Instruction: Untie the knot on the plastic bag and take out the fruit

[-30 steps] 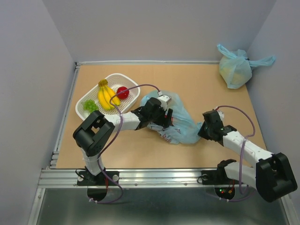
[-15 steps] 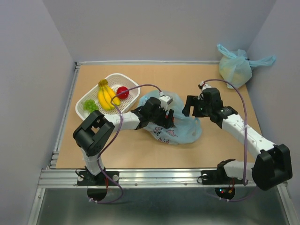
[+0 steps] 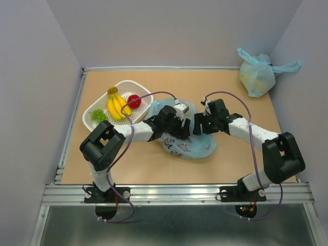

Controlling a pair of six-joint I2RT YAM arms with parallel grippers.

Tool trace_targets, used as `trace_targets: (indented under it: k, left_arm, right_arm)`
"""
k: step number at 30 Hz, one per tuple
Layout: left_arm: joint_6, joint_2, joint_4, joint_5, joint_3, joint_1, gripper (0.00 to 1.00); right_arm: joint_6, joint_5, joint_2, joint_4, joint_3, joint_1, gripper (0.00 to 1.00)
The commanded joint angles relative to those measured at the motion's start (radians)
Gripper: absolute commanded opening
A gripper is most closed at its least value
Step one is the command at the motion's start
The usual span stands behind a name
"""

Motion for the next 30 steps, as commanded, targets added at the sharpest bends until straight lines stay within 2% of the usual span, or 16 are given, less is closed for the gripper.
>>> trace_targets:
  k: [1,2,3,6,10,16,23,30]
  left_arm:
    - [-0.004,-0.003,0.017,-0.006,0.043,-0.001,0.81]
    - [-0.004,-0.002,0.015,-0.006,0.041,-0.001,0.81]
    - [-0.007,-0.003,0.017,-0.006,0.041,-0.001,0.81]
    - [-0.006,-0.003,0.017,-0.003,0.038,-0.003,0.81]
    - [-0.004,-0.003,0.015,-0.008,0.031,-0.004,0.81]
    - [-0.009,0.008,0.014,-0.015,0.038,-0.006,0.81]
    - [0.005,0.052,0.020,-0.014,0.098,-0.036,0.81]
    - [0.089,0.118,0.040,-0.015,0.176,-0.056,0.82]
  right_arm:
    - [-0.002,0.035,0.017,0.079,-0.001,0.010,0.65]
    - [0.004,0.058,0.018,0.081,-0.004,0.009,0.57]
    - [0.009,0.079,0.018,0.081,-0.009,0.010,0.36]
    - [0.044,0.180,0.003,0.081,-0.025,0.009,0.01]
    - [0.122,0.355,-0.038,0.075,-0.058,0.010,0.00]
    - [0.188,0.492,-0.054,0.021,-0.094,0.010,0.00]
    - [0.204,0.415,-0.034,0.020,-0.116,0.010,0.00]
    - [0.192,0.389,-0.040,0.023,-0.107,0.015,0.00]
